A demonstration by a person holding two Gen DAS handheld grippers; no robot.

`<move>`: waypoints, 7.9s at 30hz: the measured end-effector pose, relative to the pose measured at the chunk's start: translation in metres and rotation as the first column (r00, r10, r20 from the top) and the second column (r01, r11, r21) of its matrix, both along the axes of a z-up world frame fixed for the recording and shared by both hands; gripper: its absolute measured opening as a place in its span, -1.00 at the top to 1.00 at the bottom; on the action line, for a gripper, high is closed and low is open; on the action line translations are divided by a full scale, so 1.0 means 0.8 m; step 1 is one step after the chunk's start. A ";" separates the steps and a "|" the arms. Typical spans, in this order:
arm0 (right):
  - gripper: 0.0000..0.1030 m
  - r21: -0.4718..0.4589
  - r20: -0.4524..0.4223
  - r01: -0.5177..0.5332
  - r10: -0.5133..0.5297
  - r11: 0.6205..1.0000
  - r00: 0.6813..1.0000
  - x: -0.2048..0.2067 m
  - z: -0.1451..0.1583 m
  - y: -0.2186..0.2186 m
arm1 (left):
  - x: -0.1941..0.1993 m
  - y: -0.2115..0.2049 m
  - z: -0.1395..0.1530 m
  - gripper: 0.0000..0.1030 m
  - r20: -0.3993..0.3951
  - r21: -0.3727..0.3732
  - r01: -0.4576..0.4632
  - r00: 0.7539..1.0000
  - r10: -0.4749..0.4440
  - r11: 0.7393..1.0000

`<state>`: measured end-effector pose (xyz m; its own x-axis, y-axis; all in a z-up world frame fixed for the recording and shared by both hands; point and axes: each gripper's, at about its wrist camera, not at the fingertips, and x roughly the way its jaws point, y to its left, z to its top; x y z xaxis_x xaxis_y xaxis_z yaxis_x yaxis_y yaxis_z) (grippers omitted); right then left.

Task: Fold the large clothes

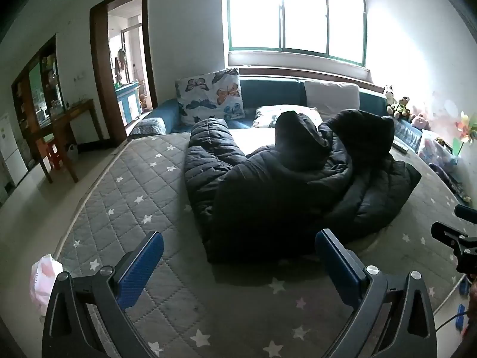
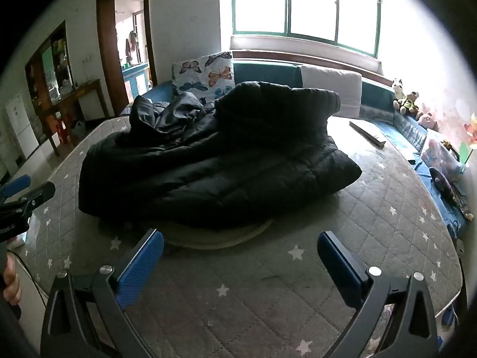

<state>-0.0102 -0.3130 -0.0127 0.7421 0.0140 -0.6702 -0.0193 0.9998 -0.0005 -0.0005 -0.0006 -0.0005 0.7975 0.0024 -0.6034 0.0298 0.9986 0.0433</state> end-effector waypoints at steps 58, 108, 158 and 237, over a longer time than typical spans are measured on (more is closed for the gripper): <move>-1.00 0.009 -0.032 -0.030 0.030 1.000 0.999 0.025 -0.012 0.009 | 0.028 -0.006 -0.021 -1.00 -0.076 -0.033 0.031 0.997 -0.033 0.999; -0.80 -0.073 -0.270 -0.391 0.359 0.918 0.893 0.347 -0.002 -0.025 | 0.307 -0.063 -0.062 -0.75 -0.275 -0.258 0.467 0.804 -0.527 0.846; -0.02 -0.188 -0.342 -0.223 0.149 0.956 0.928 -0.071 0.027 -0.098 | -0.082 -0.011 -0.008 -0.75 -0.220 -0.206 0.712 0.635 -0.741 0.671; 0.65 0.129 -0.292 0.055 -0.015 0.990 0.956 0.221 -0.066 -0.211 | 0.344 -0.090 -0.085 0.55 -0.348 -0.151 0.169 0.913 -0.213 0.974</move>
<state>0.1666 -0.4818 -0.0658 0.5179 0.0964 -0.8500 0.0360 0.9903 0.1342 0.2748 -0.0723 -0.0684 0.5050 -0.2151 -0.8359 0.2124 0.9696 -0.1211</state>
